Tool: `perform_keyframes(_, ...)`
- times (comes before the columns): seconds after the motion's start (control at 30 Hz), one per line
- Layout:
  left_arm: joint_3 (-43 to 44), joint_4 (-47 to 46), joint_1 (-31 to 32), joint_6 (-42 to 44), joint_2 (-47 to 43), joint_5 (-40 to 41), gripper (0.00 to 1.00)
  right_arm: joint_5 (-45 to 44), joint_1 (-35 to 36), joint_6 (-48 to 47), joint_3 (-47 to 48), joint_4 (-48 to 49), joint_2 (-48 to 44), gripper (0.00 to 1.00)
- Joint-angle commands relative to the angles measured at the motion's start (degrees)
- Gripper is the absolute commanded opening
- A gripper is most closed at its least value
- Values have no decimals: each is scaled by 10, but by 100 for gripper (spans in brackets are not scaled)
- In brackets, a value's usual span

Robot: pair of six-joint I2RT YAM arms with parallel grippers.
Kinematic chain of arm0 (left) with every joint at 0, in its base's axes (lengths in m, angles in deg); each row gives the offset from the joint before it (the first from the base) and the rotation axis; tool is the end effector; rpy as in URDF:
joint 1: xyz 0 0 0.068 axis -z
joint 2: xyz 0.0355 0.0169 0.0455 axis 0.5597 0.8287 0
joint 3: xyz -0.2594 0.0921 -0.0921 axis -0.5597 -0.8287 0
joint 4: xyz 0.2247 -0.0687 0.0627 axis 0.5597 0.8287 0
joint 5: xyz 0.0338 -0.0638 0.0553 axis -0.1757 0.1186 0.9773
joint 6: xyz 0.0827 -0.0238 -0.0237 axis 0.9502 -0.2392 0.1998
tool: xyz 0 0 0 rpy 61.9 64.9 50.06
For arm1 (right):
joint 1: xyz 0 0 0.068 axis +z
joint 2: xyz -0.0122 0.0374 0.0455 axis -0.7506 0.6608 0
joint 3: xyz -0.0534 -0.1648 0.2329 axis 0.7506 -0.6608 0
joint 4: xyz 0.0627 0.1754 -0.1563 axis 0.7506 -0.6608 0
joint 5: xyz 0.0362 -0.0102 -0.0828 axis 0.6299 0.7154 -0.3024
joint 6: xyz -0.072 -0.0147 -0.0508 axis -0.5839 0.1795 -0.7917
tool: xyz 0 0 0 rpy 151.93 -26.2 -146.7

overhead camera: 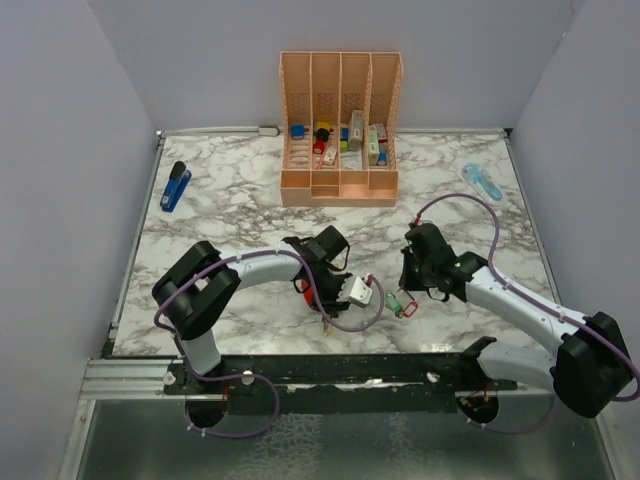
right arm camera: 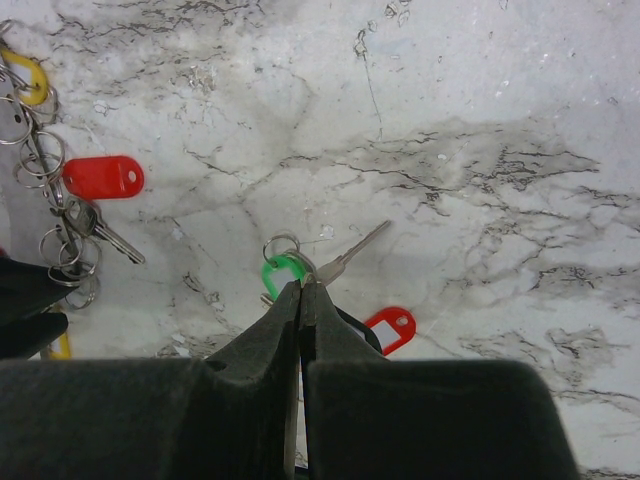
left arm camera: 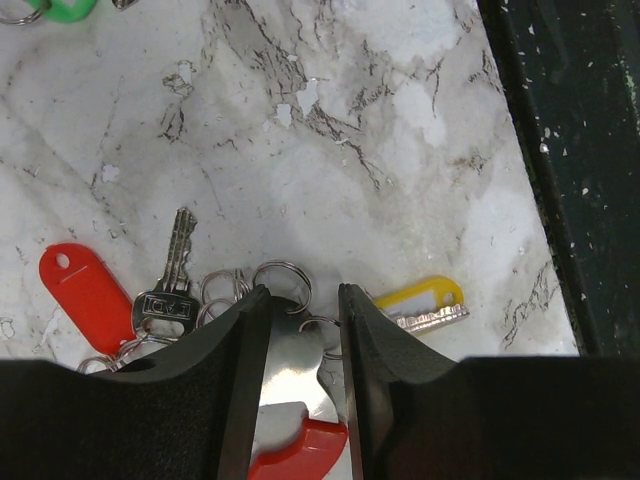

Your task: Put the keys on the keyring

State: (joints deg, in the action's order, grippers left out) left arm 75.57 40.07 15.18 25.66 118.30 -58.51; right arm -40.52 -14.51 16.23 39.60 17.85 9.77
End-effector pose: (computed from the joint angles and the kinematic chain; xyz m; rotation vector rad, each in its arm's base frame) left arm 0.1697 -0.2735 0.1574 2.1478 1.5486 -0.9243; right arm 0.1770 0.1087 0.1881 0.0116 2.6293 0.2617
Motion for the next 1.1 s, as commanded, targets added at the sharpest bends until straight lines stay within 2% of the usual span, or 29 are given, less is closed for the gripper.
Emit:
perform_keyframes(0.0, 2, -21, 3, -23, 10, 17, 37, 9, 1, 5, -5, 20, -9, 1)
perform_keyframes(0.37, -19, -48, 11, -54, 8, 35, 37, 5, 1, 6, -7, 20, -16, 1)
perform_keyframes(0.57, -23, -54, 12, -62, 5, 47, 33, 5, 1, 7, -10, 21, -15, 1)
perform_keyframes(0.7, -27, -58, 14, -65, 2, 55, 28, 6, 1, 8, -11, 21, -16, 1)
perform_keyframes(0.93, -22, -49, 14, -65, -6, 73, 11, 5, 1, 7, -11, 23, -17, 1)
perform_keyframes(1.07, -10, -34, 14, -61, -13, 81, 7, 13, 1, 3, -14, 30, -15, 1)
